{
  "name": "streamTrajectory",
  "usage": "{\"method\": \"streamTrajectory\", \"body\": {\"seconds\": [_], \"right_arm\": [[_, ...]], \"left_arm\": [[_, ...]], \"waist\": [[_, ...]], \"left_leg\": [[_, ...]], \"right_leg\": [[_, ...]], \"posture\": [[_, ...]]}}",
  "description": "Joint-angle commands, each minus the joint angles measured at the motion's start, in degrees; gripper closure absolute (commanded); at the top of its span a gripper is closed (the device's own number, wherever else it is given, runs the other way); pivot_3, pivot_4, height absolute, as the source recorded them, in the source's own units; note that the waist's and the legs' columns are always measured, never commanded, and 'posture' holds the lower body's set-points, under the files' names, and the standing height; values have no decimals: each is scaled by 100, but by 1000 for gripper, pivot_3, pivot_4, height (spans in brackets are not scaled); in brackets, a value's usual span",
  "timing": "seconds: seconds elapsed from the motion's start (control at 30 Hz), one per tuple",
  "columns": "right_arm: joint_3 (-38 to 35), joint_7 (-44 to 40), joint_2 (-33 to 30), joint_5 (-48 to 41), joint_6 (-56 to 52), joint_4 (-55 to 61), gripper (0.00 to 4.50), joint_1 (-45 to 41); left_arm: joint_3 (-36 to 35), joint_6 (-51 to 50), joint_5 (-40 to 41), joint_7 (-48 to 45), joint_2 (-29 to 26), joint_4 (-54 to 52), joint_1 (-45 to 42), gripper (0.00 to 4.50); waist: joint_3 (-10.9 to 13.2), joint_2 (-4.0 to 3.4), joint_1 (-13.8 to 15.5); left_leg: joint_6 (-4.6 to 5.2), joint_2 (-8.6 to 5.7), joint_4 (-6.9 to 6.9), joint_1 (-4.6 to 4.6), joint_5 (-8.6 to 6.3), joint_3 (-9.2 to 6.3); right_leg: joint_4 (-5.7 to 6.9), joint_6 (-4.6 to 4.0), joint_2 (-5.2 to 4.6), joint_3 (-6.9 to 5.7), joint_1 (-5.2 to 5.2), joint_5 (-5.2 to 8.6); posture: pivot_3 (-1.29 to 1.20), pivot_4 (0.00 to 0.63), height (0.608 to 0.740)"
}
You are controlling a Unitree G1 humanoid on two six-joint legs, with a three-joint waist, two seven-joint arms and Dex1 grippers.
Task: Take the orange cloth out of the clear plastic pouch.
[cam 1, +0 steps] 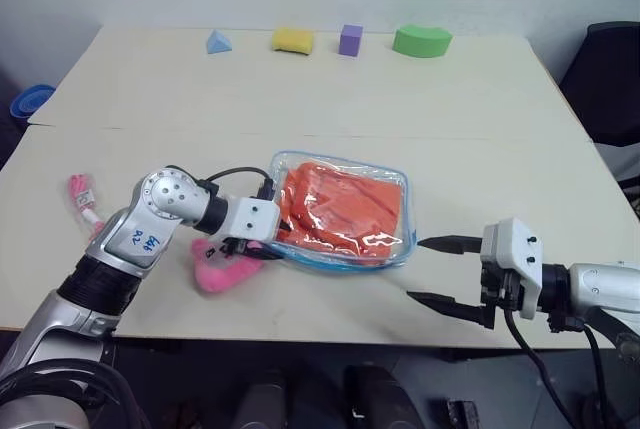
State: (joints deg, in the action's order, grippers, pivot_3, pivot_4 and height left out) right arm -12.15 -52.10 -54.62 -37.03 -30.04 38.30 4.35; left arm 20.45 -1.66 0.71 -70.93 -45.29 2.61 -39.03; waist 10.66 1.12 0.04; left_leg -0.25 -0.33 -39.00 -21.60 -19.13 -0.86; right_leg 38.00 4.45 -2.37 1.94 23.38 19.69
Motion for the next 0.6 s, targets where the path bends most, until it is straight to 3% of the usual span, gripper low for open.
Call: {"method": "streamTrajectory", "body": {"seconds": [0.03,0.27,0.5,0.6], "right_arm": [[-108,58,54,-19,13,213,418,17],[-62,77,49,23,29,205,418,-4],[503,371,363,436,126,35,418,-430],[891,649,651,670,13,-157,24,-834]], "left_arm": [[-111,100,-63,57,135,52,-116,2487],[-387,-430,330,128,415,-207,110,4480],[-1249,-3295,1560,1355,1547,-971,148,4480],[-1331,-3751,1656,1789,1819,-1208,217,4500]], "waist": [[0,0,3],[0,0,5],[0,2,15],[-1,2,-5]], "left_leg": [[1,0,-1,0,0,0],[0,0,-4,0,0,-1],[0,0,-15,-5,0,-8],[-8,-1,-14,-5,5,-8]], "right_leg": [[0,0,0,0,-1,0],[2,0,0,-1,-1,0],[7,4,-3,-4,-2,-2],[9,5,-1,-4,0,-2]], "posture": [[0,150,740],[0,150,740],[0,150,740],[0,150,740]]}}
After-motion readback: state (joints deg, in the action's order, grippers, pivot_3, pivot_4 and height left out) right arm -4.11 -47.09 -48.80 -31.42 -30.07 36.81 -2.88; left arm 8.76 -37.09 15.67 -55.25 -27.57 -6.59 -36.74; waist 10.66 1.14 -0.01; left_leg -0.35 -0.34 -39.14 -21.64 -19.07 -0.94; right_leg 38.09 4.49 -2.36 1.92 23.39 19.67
